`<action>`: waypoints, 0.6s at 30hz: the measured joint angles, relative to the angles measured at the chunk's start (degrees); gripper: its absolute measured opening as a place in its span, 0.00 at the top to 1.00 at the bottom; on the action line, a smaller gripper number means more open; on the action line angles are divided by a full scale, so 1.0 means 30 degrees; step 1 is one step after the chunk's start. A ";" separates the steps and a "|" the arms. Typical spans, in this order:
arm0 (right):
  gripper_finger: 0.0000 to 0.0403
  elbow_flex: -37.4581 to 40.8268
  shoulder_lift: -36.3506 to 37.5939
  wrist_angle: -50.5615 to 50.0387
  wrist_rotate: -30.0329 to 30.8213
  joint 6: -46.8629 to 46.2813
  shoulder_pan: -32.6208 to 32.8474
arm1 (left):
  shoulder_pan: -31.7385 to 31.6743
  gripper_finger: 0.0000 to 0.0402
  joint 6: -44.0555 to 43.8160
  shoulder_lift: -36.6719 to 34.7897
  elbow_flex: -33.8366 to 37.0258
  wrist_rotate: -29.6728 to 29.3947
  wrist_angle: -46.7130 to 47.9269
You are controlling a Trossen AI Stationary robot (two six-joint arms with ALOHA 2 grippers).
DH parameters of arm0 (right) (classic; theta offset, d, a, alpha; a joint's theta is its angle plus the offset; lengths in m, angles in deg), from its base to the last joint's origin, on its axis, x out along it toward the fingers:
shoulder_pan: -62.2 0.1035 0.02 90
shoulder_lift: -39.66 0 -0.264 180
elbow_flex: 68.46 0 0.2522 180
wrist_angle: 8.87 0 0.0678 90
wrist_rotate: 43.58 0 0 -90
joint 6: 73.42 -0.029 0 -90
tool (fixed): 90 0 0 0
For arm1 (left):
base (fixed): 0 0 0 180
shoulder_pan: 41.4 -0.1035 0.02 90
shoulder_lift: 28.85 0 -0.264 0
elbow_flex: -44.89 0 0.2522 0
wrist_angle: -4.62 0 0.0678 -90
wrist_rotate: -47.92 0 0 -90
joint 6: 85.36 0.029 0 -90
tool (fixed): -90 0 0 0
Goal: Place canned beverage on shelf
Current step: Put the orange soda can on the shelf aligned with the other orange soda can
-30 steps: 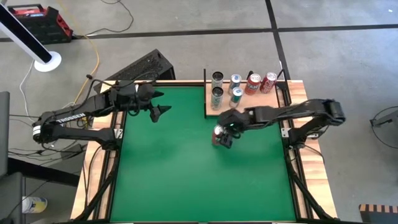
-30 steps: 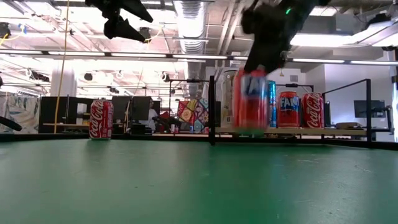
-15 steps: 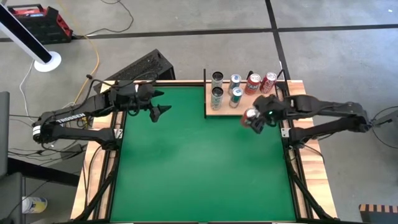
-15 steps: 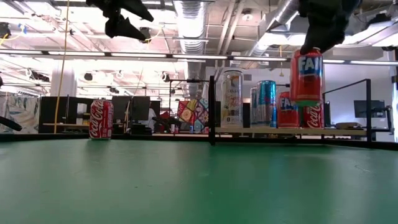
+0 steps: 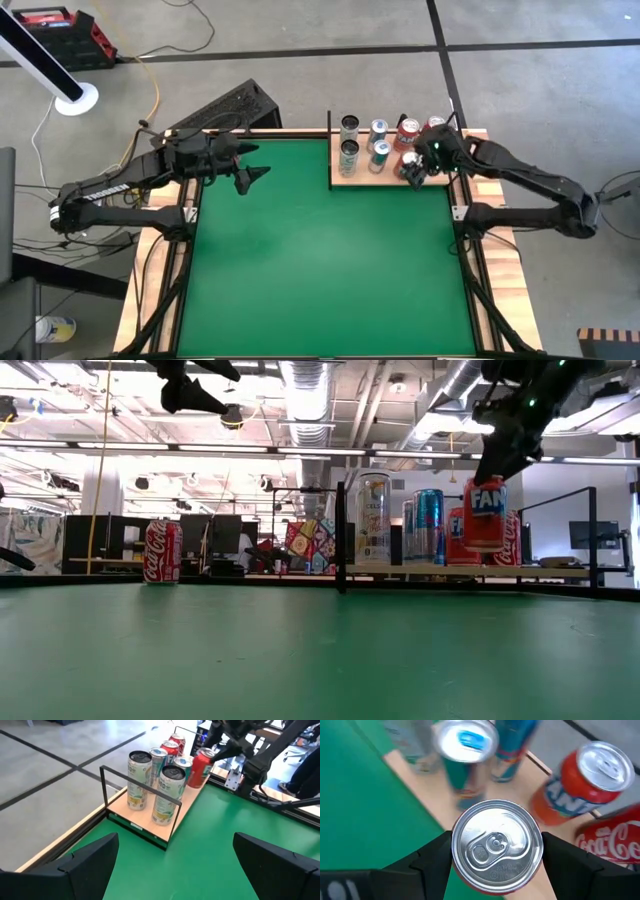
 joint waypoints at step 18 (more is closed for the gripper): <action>0.28 -0.0065 -0.2910 0.1723 -0.4326 0.3835 -0.4738 | 0.0000 0.06 -0.1151 0.0000 0.0000 -0.0007 0.0190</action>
